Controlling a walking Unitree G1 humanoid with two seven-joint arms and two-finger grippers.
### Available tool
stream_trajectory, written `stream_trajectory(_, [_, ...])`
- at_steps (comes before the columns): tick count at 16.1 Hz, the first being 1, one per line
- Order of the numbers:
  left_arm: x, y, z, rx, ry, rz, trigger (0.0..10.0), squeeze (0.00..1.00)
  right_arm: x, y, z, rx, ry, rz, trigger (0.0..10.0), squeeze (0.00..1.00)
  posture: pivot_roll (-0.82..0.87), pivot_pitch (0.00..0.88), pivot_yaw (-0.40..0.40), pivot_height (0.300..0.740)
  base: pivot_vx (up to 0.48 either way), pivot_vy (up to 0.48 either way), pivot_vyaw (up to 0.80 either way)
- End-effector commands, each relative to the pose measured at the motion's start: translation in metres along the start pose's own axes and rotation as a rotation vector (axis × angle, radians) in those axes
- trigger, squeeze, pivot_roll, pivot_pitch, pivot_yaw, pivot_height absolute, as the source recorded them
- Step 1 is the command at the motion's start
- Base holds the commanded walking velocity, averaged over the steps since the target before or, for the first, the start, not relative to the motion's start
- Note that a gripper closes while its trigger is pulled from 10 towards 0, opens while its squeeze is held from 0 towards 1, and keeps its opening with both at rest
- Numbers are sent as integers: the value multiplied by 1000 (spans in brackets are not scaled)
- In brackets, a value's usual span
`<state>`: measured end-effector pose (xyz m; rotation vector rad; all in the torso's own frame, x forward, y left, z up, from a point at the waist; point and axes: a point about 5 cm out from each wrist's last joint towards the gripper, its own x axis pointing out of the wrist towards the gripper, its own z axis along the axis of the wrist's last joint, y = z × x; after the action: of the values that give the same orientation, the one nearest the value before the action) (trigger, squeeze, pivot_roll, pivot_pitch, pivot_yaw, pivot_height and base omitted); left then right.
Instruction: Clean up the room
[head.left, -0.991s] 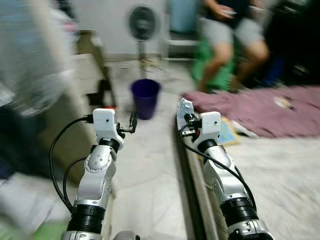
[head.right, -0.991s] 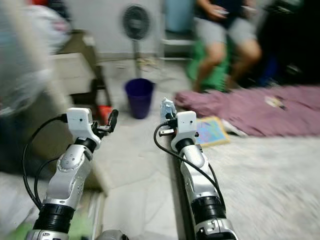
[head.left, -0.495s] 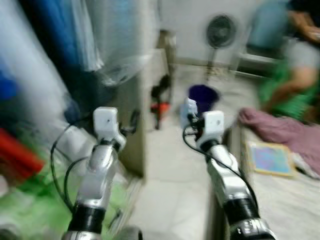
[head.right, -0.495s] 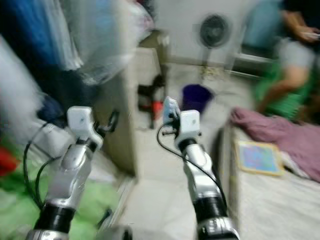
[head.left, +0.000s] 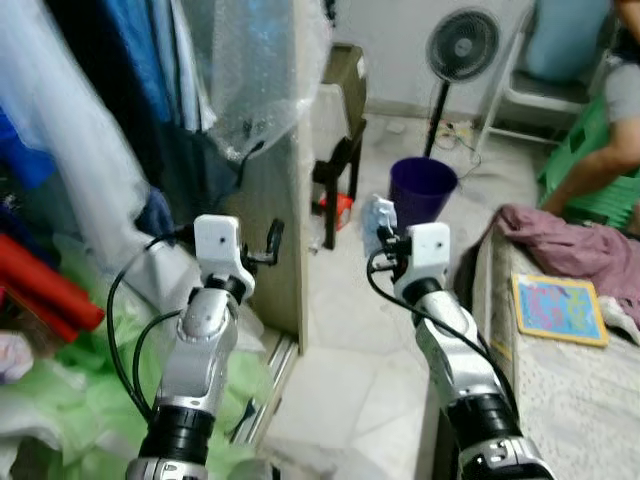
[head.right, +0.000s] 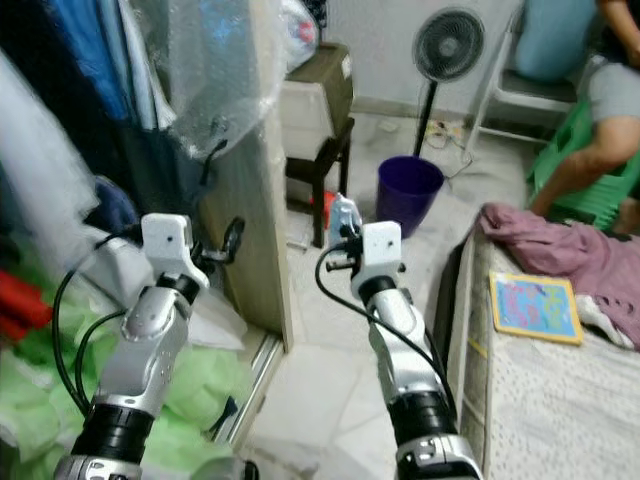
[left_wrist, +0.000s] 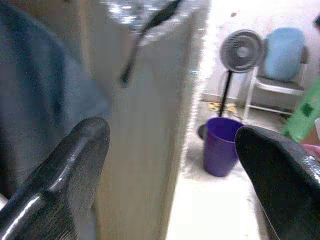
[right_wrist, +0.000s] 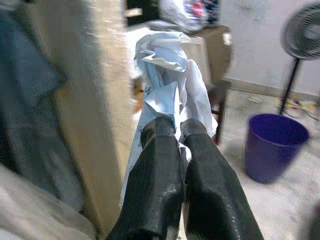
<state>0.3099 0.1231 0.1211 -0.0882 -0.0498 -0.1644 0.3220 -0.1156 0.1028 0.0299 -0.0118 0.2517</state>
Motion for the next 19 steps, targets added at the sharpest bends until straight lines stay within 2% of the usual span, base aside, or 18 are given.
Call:
stream_trajectory(1, [0, 1, 1, 14, -4, -5, 10000, 0, 2, 5, 3, -7, -12, 25, 10000, 0, 68, 0, 29, 740, 0, 0, 800])
stream_trajectory(19, [-3, 1, 0, 25, 0, -10, 10000, 0, -1, 8, 2, 21, -15, 32, 10000, 0, 66, 0, 39, 740, 0, 0, 800])
